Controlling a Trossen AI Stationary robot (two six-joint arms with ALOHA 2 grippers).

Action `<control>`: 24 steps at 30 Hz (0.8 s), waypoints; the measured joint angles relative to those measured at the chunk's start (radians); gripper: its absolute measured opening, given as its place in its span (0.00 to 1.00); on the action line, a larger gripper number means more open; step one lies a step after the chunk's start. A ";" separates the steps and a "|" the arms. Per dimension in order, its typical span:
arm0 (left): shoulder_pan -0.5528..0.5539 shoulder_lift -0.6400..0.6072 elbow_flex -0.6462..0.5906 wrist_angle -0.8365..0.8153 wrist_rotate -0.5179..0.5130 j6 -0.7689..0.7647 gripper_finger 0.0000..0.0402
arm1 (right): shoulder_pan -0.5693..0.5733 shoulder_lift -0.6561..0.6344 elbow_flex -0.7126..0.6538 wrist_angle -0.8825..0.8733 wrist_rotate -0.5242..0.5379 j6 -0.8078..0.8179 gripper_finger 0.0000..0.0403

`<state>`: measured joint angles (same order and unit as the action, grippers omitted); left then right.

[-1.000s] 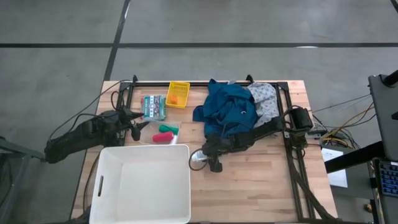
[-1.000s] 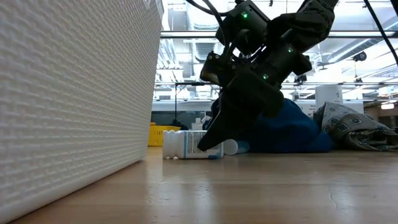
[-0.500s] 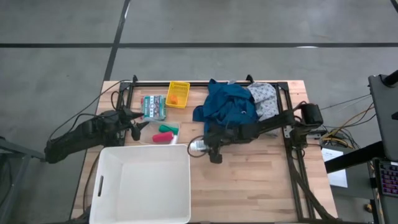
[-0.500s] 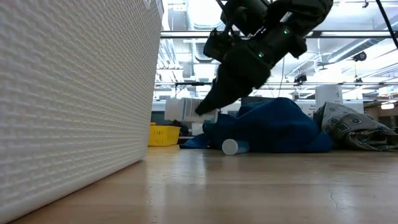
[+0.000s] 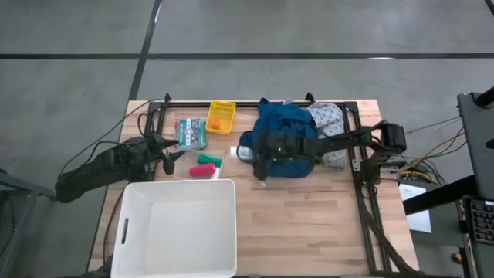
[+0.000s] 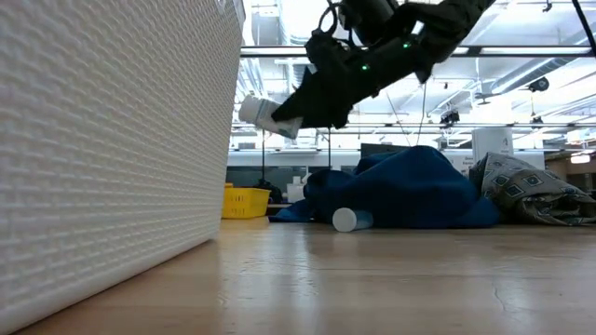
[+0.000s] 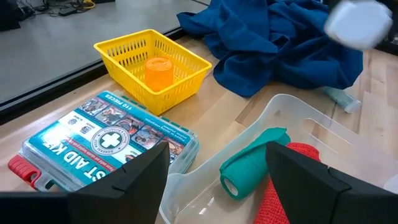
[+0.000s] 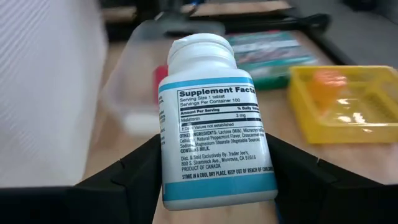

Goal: Pick & place medical supplies in basket/bin
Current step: Put the white pill bottle into the yellow bin

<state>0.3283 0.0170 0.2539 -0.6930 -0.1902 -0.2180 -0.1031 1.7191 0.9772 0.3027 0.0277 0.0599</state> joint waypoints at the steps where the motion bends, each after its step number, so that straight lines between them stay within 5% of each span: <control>1: 0.000 0.000 0.000 0.000 0.000 0.000 0.68 | -0.016 0.000 0.005 0.004 0.000 0.020 0.60; 9: 0.000 0.000 0.000 0.000 0.000 0.000 0.68 | -0.129 0.000 0.124 -0.029 -0.002 0.018 0.60; 15: 0.000 0.000 0.000 0.000 0.000 0.000 0.68 | -0.207 0.000 0.226 -0.097 -0.014 -0.139 0.60; 24: 0.000 0.000 0.000 0.000 0.000 0.000 0.68 | -0.342 0.038 0.314 -0.098 -0.201 -0.048 0.60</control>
<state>0.3283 0.0170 0.2539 -0.6930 -0.1904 -0.2184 -0.4456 1.7569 1.2914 0.2047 -0.1738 0.0119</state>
